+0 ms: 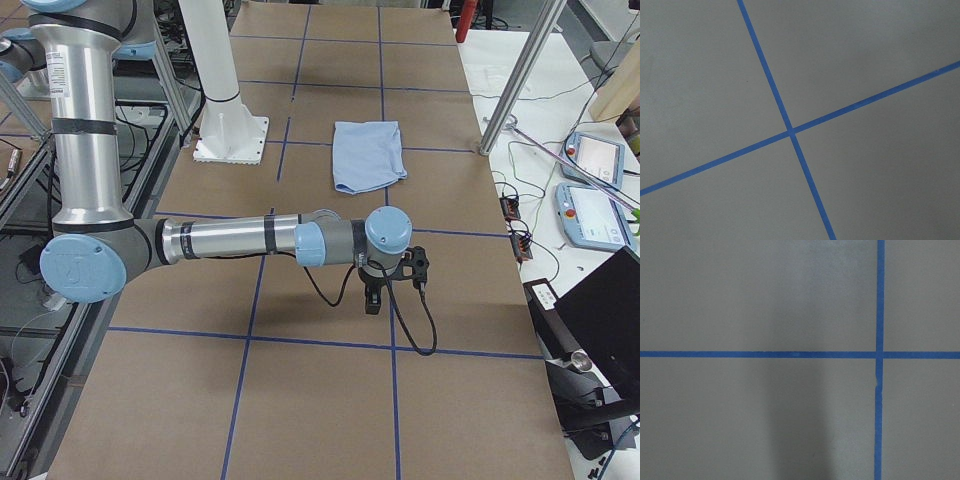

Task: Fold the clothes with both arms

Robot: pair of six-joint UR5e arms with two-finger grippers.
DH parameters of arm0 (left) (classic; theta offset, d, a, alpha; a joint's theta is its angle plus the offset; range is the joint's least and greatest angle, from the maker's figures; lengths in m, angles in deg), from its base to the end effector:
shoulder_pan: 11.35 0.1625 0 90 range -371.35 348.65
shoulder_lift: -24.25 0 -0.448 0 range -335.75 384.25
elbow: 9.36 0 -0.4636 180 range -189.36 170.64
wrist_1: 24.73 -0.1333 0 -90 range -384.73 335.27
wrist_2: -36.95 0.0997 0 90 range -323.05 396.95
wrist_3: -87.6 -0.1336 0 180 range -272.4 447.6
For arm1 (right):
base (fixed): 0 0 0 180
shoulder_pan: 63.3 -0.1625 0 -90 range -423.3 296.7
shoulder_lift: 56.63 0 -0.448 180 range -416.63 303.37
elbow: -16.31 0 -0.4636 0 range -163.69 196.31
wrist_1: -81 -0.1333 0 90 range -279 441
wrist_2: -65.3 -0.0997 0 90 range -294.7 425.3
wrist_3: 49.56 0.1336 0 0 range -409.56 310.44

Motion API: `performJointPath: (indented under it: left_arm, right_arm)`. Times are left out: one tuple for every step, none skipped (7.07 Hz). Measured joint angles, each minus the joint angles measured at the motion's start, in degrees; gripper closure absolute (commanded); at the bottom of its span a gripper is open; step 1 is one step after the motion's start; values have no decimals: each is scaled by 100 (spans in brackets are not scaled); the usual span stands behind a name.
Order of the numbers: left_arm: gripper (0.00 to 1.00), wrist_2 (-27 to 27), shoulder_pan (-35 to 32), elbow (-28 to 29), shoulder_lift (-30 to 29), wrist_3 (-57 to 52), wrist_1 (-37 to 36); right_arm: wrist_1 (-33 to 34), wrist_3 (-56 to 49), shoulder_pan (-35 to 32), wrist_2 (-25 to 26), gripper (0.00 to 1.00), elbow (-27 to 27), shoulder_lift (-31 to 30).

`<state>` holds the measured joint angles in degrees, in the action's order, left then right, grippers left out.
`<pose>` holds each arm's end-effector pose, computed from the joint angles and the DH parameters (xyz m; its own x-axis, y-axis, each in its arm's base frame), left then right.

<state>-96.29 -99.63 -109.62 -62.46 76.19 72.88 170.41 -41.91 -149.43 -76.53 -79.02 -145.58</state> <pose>-0.0251 -0.5565 0.6226 0.7030 0.3818 -0.6001 -0.1715 0.9098 0.3779 -0.0108 -0.5785 0.6288 0.6136 -0.0038 0.7896 -0.0148 0.9998 0.0164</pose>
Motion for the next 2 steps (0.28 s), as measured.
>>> performJointPath:
  left_arm:
    - [0, 0, 8, -9, -3, -1, 2]
    - [0, 0, 16, -17, -6, -1, 6]
  right_arm:
    - [-16, 8, 0, -1, 0, -19, 10]
    - [-26, 7, 0, -4, 0, -51, 35]
